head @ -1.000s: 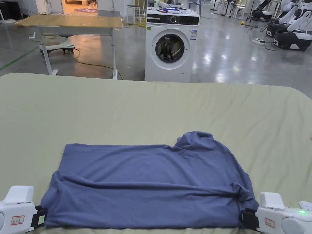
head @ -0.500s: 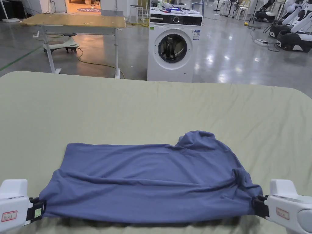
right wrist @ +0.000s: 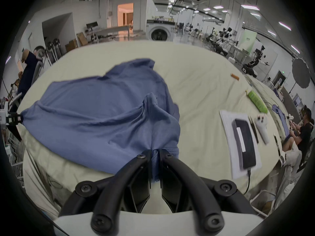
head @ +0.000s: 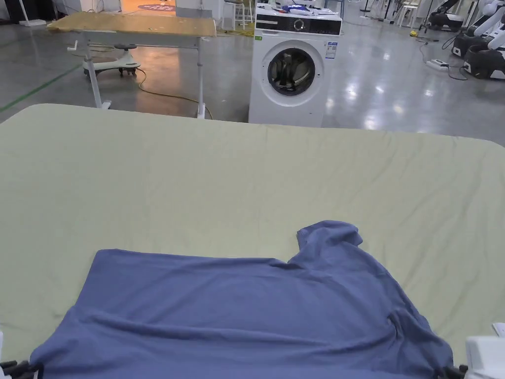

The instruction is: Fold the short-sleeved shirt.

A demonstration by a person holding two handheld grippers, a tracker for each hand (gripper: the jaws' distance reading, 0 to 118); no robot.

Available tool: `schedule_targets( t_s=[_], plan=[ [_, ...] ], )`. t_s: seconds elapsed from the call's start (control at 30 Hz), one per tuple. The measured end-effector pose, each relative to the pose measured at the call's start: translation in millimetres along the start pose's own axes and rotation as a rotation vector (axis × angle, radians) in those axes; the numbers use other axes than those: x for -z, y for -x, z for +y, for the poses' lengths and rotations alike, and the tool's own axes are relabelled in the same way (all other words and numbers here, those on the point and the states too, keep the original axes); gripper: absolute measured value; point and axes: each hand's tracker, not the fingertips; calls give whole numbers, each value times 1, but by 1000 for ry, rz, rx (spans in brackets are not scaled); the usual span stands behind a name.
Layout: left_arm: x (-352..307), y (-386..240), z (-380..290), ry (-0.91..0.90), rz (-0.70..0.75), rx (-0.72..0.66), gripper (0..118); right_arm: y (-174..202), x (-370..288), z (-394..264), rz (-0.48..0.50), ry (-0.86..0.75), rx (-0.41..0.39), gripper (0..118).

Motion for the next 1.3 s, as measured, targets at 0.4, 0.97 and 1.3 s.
schedule_targets(
  t_s=[0.4,0.97,1.3],
  plan=[
    [27,-6,-40,72,66,1,2,24,37,-55,-51,65,22,9],
    [-9,-69,52,-475,111,87,45,74,-34,48,-69,-551,94,70],
    [-8,-91,73,-657,103,124,0,132,-28,91,-20,-776,81,0]
  ],
)
